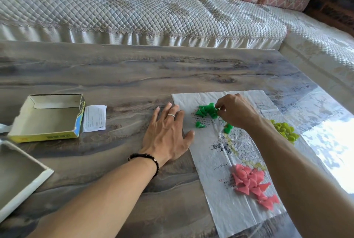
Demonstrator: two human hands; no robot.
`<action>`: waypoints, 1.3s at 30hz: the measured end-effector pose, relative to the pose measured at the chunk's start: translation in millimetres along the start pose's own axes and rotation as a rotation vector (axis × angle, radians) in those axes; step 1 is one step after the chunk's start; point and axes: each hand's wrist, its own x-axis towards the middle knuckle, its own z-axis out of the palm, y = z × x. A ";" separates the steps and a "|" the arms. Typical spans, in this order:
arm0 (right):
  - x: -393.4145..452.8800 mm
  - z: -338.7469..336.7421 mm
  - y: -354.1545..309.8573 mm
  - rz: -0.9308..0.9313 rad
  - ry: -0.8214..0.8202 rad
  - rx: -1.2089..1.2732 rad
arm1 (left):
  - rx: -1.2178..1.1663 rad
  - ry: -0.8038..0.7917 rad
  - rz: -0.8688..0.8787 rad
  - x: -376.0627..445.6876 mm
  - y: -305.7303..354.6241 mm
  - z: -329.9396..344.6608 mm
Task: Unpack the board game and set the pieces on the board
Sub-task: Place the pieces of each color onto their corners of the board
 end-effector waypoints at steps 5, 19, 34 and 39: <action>0.6 -8.8 -3.7 0.014 0.025 0.089 | -0.004 -0.007 -0.002 -0.1 0.8 -0.9; -26.5 -37.6 14.4 0.076 0.192 0.294 | -0.005 0.006 0.006 -0.6 1.1 -0.8; -23.4 -18.4 27.0 0.040 0.056 0.058 | -0.008 0.019 0.001 0.4 1.5 -0.2; -21.1 -13.0 26.0 0.039 0.056 0.055 | -0.015 0.025 0.006 0.3 1.7 -1.2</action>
